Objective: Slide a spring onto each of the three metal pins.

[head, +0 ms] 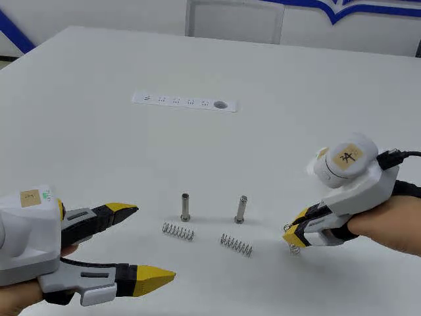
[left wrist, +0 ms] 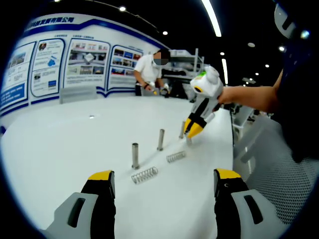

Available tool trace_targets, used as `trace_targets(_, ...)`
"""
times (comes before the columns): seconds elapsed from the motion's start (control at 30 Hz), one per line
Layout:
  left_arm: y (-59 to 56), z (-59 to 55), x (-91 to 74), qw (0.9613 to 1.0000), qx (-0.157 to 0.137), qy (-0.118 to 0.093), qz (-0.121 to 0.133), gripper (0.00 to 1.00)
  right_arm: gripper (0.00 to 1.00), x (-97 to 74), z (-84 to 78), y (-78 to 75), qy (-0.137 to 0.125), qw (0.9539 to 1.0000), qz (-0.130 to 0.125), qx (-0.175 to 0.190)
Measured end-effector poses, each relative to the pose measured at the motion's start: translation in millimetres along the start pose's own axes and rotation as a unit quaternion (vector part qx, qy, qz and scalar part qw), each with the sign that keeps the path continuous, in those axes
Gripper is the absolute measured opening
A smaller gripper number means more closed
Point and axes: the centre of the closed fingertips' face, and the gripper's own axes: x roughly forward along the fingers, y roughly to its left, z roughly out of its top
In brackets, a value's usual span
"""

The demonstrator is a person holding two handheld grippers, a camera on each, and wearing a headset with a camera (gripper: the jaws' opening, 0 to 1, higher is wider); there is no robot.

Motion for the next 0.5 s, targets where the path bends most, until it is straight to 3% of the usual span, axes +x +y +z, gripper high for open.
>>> trace_targets(0.23,0.3,1.2,-0.2,1.0,0.001,-0.001,0.0,0.83,0.12,-6.2,3.5,-1.3,-0.015,0.9998,-0.006,0.007)
trace_targets(0.5,0.6,2.2,0.2,1.0,0.001,-0.003,-0.001,0.83,0.12,-20.2,13.8,-3.3,-0.055,0.9981,-0.016,0.022)
